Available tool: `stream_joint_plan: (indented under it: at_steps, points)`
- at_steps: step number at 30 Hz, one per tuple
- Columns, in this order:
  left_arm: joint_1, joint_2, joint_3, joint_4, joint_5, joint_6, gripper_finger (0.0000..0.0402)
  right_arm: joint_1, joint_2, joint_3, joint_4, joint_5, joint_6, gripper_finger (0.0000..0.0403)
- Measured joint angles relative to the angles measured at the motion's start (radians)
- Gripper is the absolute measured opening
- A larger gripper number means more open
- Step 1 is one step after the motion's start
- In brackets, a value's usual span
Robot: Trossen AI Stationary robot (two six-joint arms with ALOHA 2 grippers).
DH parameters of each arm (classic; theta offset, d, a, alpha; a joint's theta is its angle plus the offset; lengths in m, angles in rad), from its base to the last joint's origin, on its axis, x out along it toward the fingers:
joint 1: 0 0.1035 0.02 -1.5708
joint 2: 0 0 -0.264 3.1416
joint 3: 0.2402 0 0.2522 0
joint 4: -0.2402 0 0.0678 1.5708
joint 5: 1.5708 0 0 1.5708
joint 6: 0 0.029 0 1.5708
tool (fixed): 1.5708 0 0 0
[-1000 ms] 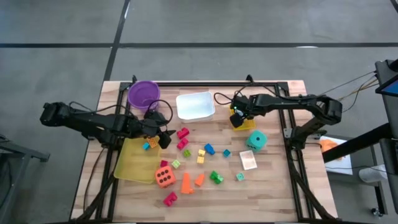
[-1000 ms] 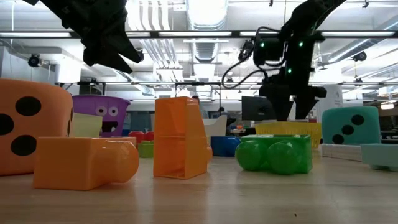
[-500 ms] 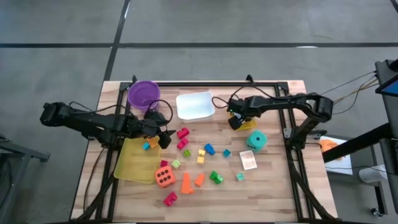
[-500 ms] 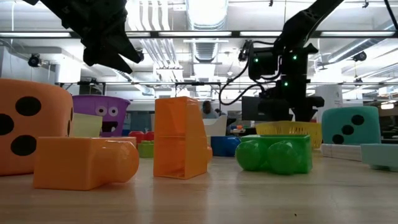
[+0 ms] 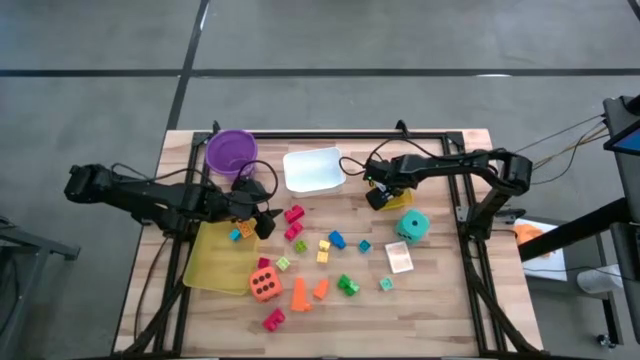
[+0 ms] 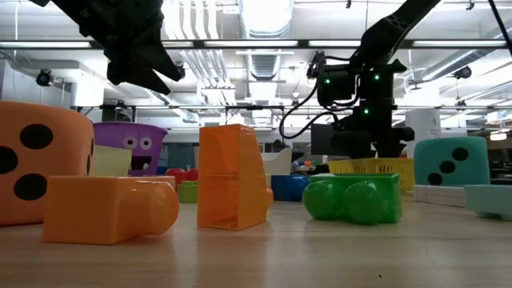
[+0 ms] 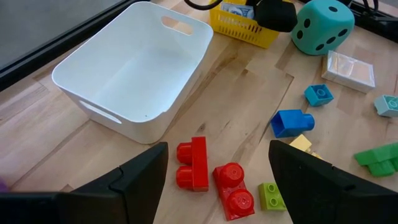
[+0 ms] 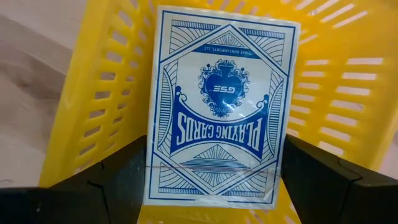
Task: Pick & Place Toys
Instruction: Put the blue deck of cards into the yellow bin, then put the blue dice into the white bin
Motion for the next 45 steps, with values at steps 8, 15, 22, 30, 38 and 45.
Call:
stream_joint_plan:
  at_steps: [8,15,22,30,38,45]
  points:
    - [0.000,0.000,0.000,0.000,0.000,0.000,0.0283,0.000,0.000,0.000,0.004,-0.001,-0.010,0.0302]
    - [0.000,0.000,0.000,-0.001,0.000,-0.002,0.0283,0.000,0.000,0.000,0.005,-0.002,-0.022,0.0314]
    - [0.000,0.000,0.000,-0.007,0.000,-0.002,0.0283,0.000,-0.003,0.002,0.008,0.000,-0.023,0.0386]
    - [0.000,0.000,0.000,-0.007,0.000,-0.002,0.0283,0.001,-0.002,0.002,0.007,0.000,-0.036,0.0359]
    - [-0.001,0.000,0.000,-0.007,0.000,-0.002,0.0283,0.007,-0.002,0.026,0.006,0.001,-0.068,0.0330]
    - [-0.001,0.000,0.000,-0.008,0.008,-0.002,0.0283,0.011,-0.036,0.045,-0.004,0.001,-0.087,0.0322]
